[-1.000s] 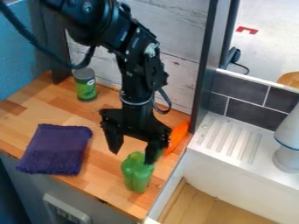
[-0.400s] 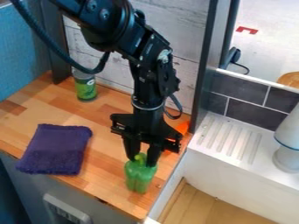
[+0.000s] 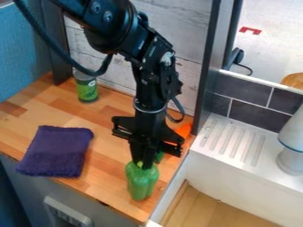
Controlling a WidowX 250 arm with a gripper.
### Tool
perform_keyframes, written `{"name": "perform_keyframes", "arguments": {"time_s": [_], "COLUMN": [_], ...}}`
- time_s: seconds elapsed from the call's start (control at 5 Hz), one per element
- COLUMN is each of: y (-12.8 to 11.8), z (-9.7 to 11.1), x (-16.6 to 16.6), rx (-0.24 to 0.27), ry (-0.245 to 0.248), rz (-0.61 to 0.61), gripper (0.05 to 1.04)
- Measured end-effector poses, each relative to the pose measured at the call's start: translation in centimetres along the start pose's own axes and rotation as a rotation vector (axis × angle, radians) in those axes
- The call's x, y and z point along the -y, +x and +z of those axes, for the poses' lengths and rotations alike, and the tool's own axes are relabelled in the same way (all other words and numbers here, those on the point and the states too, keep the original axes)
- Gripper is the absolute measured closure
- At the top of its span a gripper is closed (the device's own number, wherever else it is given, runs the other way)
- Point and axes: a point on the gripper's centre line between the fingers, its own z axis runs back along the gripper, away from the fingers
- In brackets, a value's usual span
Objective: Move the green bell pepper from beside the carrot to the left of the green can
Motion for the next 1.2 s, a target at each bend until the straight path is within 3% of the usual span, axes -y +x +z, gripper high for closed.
{"name": "perform_keyframes", "arguments": {"time_s": [0.2, 0.4, 0.8, 1.2], "y": [-0.3, 1.0, 4.7, 7.5], "z": [1.0, 3.9, 7.1, 6.5], "x": [-0.3, -2.5, -8.5, -17.0], "rx": [-0.014, 0.034, 0.086, 0.113], "ry": [-0.014, -0.054, -0.149, -0.145], "rz": [0.002, 0.063, 0.187, 0.342], "gripper": [0.98, 0.98, 0.98, 0.98]}}
